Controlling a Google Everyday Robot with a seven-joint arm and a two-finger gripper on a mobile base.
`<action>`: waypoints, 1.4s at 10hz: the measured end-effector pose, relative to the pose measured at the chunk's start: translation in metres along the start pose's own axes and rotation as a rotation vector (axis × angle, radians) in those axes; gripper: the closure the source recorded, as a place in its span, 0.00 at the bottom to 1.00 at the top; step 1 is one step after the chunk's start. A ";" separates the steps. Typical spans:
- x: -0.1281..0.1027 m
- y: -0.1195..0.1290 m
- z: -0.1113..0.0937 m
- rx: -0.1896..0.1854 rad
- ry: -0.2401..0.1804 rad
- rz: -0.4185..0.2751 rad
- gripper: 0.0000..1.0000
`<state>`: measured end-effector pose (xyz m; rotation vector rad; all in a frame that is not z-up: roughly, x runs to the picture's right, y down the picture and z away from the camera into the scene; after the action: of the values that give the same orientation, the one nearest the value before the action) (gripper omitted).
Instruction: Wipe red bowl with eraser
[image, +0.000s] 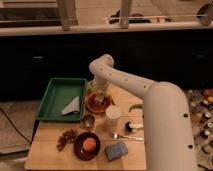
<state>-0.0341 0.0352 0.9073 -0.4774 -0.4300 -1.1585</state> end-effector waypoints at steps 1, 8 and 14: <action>-0.007 -0.011 0.002 0.005 -0.009 -0.035 1.00; -0.071 -0.017 0.003 0.027 -0.068 -0.154 1.00; -0.052 0.049 -0.001 -0.019 -0.042 0.002 1.00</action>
<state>-0.0057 0.0897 0.8713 -0.5197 -0.4549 -1.1534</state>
